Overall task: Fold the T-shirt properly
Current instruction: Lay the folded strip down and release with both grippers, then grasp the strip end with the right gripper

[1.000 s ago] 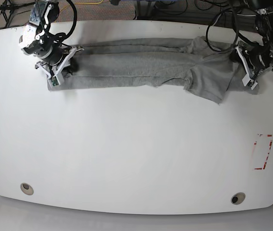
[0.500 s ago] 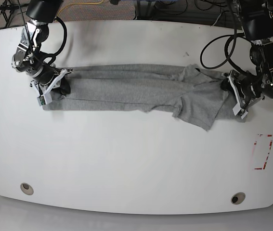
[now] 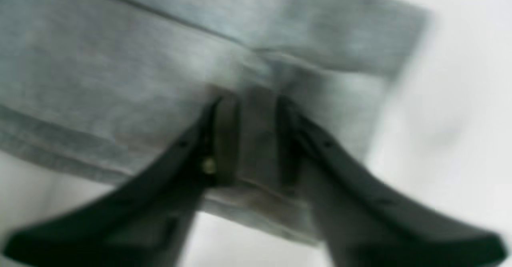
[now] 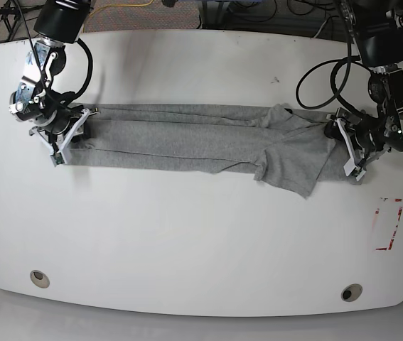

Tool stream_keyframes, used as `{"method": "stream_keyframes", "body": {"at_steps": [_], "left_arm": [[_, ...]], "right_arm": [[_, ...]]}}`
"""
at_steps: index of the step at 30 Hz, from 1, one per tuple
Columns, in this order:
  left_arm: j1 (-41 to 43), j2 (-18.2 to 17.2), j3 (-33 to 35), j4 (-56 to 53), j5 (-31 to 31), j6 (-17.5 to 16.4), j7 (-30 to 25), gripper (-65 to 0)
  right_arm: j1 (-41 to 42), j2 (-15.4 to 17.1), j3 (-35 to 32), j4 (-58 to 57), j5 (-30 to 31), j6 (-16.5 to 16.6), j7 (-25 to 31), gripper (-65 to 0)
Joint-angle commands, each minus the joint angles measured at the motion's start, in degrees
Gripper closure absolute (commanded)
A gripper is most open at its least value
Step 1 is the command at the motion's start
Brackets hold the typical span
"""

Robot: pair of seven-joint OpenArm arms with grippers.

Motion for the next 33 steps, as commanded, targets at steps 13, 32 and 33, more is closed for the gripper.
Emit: {"method": "stream_keyframes", "body": {"at_steps": [13, 32, 33], "left_arm": [[-0.90, 1.54, 0.06, 4.34, 0.38, -0.06, 0.68, -45.8], [-0.46, 1.19, -0.12, 4.43, 0.47, -0.06, 0.68, -45.8], [-0.46, 1.19, -0.12, 4.43, 0.47, -0.06, 0.68, -45.8]], "right_arm": [[9.44, 0.04, 21.68, -3.24, 8.22, -0.10, -16.68, -49.9], [7.68, 3.12, 24.32, -16.95, 24.04, -0.10, -18.35, -49.9], [7.68, 2.51, 24.32, -16.95, 23.95, -0.10, -18.35, -49.9]]}}
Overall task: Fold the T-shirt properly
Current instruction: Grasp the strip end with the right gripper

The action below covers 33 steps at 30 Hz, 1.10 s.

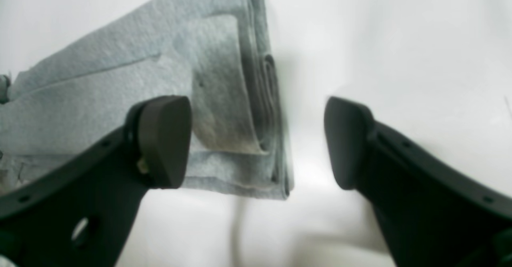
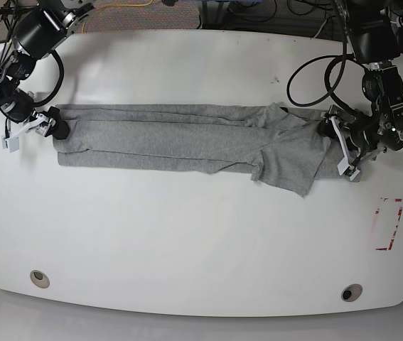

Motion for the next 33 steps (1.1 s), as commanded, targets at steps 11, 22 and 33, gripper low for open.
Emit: {"method": "stream_keyframes", "body": {"at_steps": [11, 22, 33], "left_arm": [[-1.03, -0.69, -0.05, 1.24, -0.34, -0.08, -0.43, -45.8], [-0.94, -0.78, -0.05, 1.15, -0.25, -0.08, -0.43, -45.8], [-0.94, -0.60, -0.23, 1.24, -0.25, -0.08, -0.43, -45.8]], "right_arm": [[0.05, -4.11, -5.66, 0.95, 0.72, 0.34, 0.29, -49.6], [-1.45, -3.94, -6.27, 0.95, 0.63, 0.34, 3.11, -7.5], [-4.96, -3.32, -6.53, 18.62, 1.16, 0.34, 0.03, 0.0]]}}
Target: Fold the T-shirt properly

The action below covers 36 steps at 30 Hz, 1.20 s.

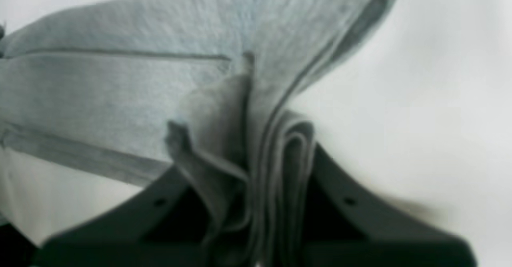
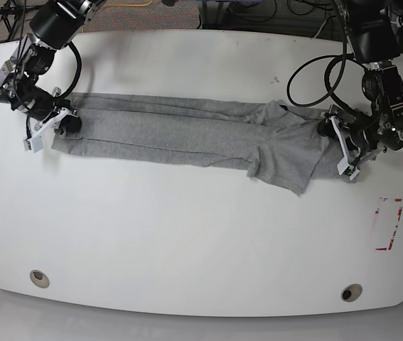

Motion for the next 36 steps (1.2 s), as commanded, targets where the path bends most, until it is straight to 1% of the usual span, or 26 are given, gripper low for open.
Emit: {"method": "stream_keyframes", "body": {"at_steps": [1, 5, 8, 14, 15, 16, 23, 27, 31, 36], "left_arm": [[-1.08, -0.65, -0.27, 1.09, -0.40, -0.08, -0.41, -45.8], [-1.08, -0.73, -0.09, 1.09, -0.40, -0.08, -0.41, -45.8], [-0.99, -0.73, -0.01, 1.09, -0.40, -0.08, -0.41, -45.8], [-0.99, -0.73, -0.01, 1.00, -0.40, -0.08, -0.32, -45.8], [-0.99, -0.73, -0.01, 1.00, -0.40, -0.08, -0.32, -45.8], [-0.99, -0.73, -0.01, 1.00, -0.40, -0.08, -0.32, -45.8], [-0.20, -0.82, -0.01, 1.00, -0.40, -0.08, -0.32, -45.8], [0.16, -0.73, -0.01, 1.09, -0.40, -0.08, -0.32, -45.8], [0.16, -0.65, -0.01, 1.00, -0.40, -0.08, -0.32, -45.8], [0.16, -0.65, -0.01, 1.00, -0.40, -0.08, -0.32, -45.8]], "right_arm": [[-0.33, 1.05, 0.26, 9.38, 1.16, 0.01, -1.64, 0.0], [-1.12, -0.54, -2.11, 18.00, 0.81, 0.01, -4.27, 0.0], [-2.70, -1.24, -4.13, 23.54, 0.89, 0.01, -4.54, 0.0], [-5.08, -5.28, -11.17, 32.86, 0.72, 0.01, -4.45, 0.0], [-5.25, -5.81, -11.61, 33.21, 0.72, 0.01, -4.45, 0.0], [-5.52, -7.04, -12.75, 33.38, 0.63, 0.01, -4.36, 0.0], [-5.69, -10.91, -18.81, 33.56, 0.63, 0.01, -3.92, 0.0], [-5.34, -12.49, -21.36, 33.47, 0.63, 0.01, -1.99, 0.0], [-5.25, -13.28, -24.00, 33.30, 0.54, 0.01, -0.67, 0.0], [-5.25, -15.13, -28.40, 33.21, -4.20, 0.01, 0.12, -1.0]]}}
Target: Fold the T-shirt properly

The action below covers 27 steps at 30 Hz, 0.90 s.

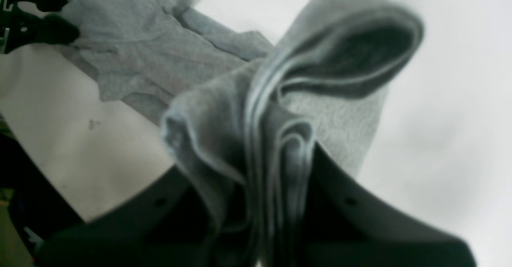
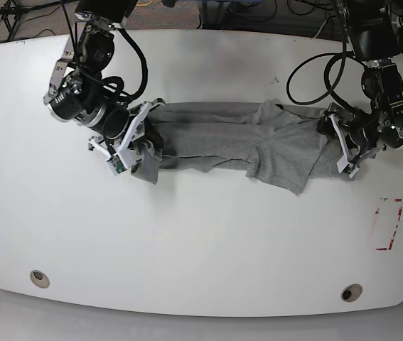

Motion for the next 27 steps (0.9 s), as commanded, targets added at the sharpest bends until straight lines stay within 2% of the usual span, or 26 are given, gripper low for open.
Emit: {"method": "stream_keyframes", "body": {"at_steps": [1, 5, 13, 15, 17, 18, 19, 23, 25, 27], "left_arm": [[-0.65, -0.58, -0.18, 0.85, -0.23, -0.06, -0.06, -45.8], [-0.65, -0.58, -0.18, 0.85, -0.23, -0.06, -0.06, -45.8], [-0.65, -0.58, -0.18, 0.94, -0.23, -0.06, -0.06, -45.8], [-0.65, -0.58, -0.18, 0.94, -0.23, -0.06, -0.06, -45.8], [-0.65, -0.58, -0.18, 0.85, -0.23, -0.06, -0.06, -45.8], [-0.65, -0.58, -0.18, 0.85, -0.23, -0.06, -0.06, -45.8], [-0.65, -0.58, -0.18, 0.85, -0.23, -0.06, -0.06, -45.8], [-0.65, -0.49, -0.18, 0.85, -0.23, -0.06, -0.06, -45.8], [-0.65, -0.49, -0.18, 0.85, -0.23, -0.06, -0.06, -45.8], [-0.65, -0.49, -0.18, 0.85, -0.23, -0.06, -0.06, -45.8]], "right_arm": [[0.78, -1.16, -2.52, 0.82, -2.18, 0.06, 1.30, -1.4], [0.69, -2.31, -5.34, 0.29, -5.52, 0.06, 2.62, -1.7], [0.69, -2.48, -9.91, -0.77, -10.35, 0.06, 5.52, -2.4], [0.78, -2.57, -11.05, -1.64, -11.50, 0.06, 5.52, -6.7], [0.78, -2.57, -12.46, -2.35, -12.55, 0.06, 5.61, -16.2], [0.78, -2.57, -12.81, -2.44, -12.73, 0.06, 5.70, -18.7], [0.78, -2.57, -13.86, -2.35, -13.17, 0.06, 5.70, -26.5], [0.78, -2.57, -16.15, -2.35, -12.90, 0.06, 7.02, -45.2], [0.78, -2.57, -16.85, -1.91, -12.90, 0.06, 8.16, -51.7], [0.51, -2.66, -17.03, -0.85, -12.82, 0.06, 8.86, -53.7]]}}
